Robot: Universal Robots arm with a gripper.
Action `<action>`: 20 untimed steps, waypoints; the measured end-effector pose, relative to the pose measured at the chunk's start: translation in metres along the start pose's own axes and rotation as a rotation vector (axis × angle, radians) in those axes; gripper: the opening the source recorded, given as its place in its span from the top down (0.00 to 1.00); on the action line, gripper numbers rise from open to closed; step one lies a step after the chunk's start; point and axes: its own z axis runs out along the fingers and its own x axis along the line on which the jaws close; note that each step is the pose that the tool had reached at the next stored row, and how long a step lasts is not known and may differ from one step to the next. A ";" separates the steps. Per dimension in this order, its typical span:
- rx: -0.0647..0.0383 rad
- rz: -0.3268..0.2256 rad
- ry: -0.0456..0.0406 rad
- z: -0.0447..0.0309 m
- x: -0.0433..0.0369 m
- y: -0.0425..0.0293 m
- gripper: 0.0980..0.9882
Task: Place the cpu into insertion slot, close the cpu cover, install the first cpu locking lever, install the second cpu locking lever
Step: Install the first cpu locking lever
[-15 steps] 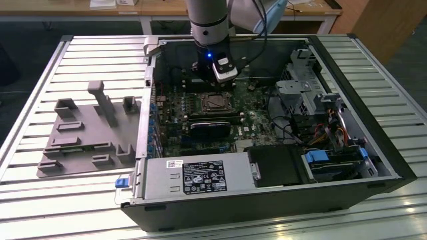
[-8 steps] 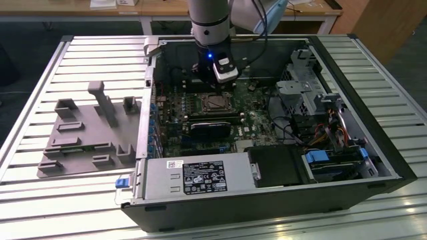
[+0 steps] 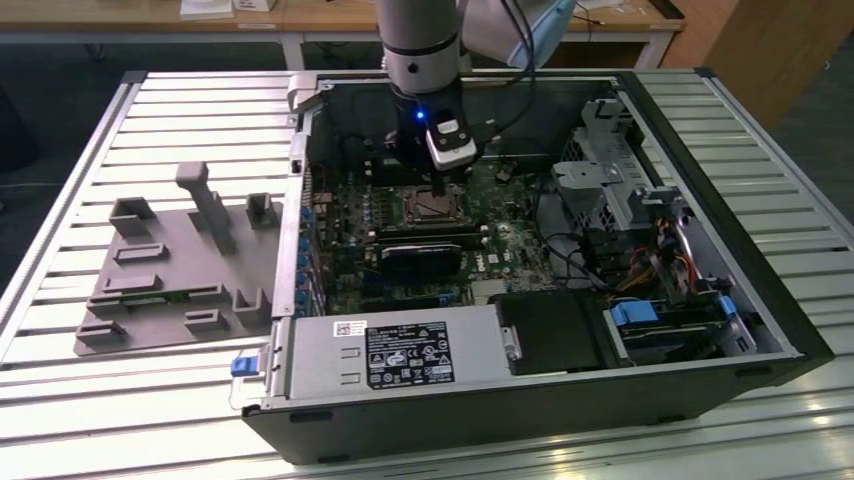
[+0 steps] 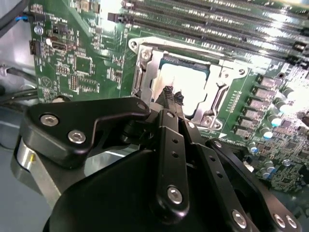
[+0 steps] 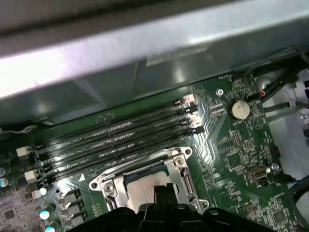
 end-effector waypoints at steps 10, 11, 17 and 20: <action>0.014 0.006 -0.0050 0.0019 -0.0028 -0.0090 1.00; 0.015 0.006 -0.0054 0.0022 -0.0029 -0.0094 1.00; 0.043 0.003 0.0146 0.0037 -0.0027 -0.0097 1.00; 0.045 0.003 0.0149 0.0037 -0.0027 -0.0097 1.00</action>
